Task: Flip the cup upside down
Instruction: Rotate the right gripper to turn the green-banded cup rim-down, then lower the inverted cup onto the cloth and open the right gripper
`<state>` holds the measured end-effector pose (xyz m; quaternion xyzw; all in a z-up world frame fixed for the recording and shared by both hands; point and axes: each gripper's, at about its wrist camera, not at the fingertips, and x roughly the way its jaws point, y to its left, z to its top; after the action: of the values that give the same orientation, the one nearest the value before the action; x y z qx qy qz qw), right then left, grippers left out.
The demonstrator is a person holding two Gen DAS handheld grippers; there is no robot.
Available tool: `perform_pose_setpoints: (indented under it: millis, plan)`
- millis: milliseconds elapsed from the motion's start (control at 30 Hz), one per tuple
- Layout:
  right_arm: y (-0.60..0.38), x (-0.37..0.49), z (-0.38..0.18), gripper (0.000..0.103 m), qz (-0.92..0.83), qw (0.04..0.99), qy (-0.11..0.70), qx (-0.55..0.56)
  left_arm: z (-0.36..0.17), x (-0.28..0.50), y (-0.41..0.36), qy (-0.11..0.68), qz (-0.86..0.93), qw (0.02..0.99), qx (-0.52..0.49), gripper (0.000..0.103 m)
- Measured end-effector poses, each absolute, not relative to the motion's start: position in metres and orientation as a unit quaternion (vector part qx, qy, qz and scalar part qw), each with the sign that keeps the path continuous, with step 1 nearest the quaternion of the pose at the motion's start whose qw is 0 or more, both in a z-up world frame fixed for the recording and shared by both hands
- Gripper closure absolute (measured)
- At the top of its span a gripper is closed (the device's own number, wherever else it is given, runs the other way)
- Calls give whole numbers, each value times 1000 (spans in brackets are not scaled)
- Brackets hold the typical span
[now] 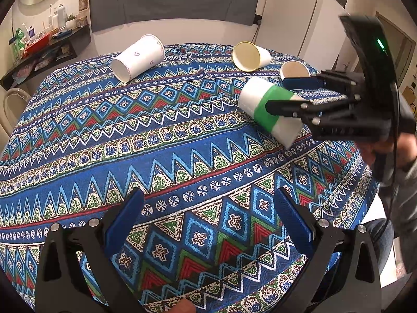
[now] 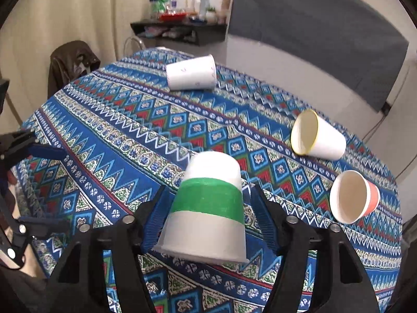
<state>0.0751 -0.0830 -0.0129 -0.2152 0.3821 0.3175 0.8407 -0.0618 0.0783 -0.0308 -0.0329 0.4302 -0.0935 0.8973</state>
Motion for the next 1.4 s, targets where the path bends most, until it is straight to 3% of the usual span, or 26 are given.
perform_pose_setpoints:
  millis: [500,600,633,667,967,1100,1267,1400]
  plan:
    - [-45,144,-22,35,328,724,564,-224,-36,-48,87,429,-118,895,-32,6]
    - [-38,147,-32,41,332,703,583,-235,-38,-41,89,432,-119,894,-29,6]
    - [-37,148,-34,50,332,700,586,-238,-40,-39,89,433,-120,893,-29,6]
    - [-36,148,-35,50,332,698,587,-240,-41,-37,89,434,-121,892,-28,6]
    - [-48,137,0,50,385,758,503,-154,-45,-27,89,439,-127,889,-27,6]
    - [-55,120,18,50,410,808,406,-115,-44,-23,87,437,-126,890,-27,6]
    - [-58,82,14,50,368,877,265,-160,-42,-24,82,438,-124,890,-23,6]
    - [-62,63,-2,50,342,892,219,-198,-40,-25,76,437,-122,891,-16,6]
